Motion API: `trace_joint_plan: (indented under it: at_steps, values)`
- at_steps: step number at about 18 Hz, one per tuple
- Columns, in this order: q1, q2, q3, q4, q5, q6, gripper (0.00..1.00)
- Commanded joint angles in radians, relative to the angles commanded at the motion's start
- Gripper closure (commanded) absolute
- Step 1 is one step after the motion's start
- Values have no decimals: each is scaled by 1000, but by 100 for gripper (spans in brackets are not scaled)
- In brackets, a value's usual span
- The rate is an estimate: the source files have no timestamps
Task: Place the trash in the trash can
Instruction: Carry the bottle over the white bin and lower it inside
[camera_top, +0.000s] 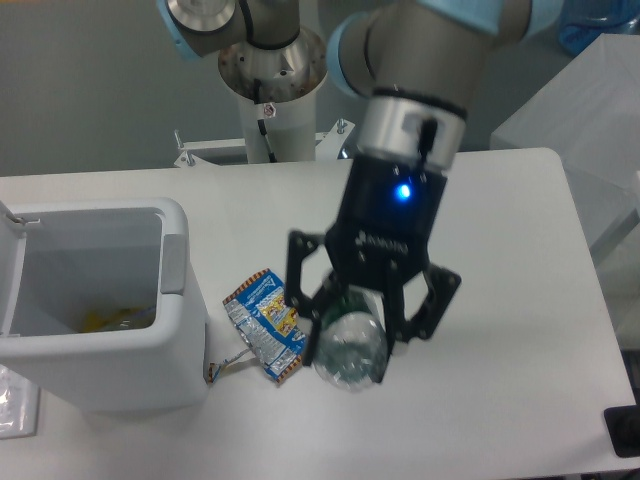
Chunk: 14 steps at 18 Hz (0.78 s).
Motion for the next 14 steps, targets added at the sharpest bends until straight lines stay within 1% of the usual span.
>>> trace_joint_plan:
  at_steps: [1,3,5,8,10,12,14]
  values:
    - [-6,20,0,0,-12,3,39]
    - [-29,32,-2,0,-16,14,39]
    - [-87,37,-9,0,-16,23,39]
    - [-149,52,-51,0,-16,29,39]
    - [-181,52,-77,-2,-14,72,39]
    - [-231,52,-104,-2,-12,89,39]
    - [-253,54,-129,-2,-12,84,39]
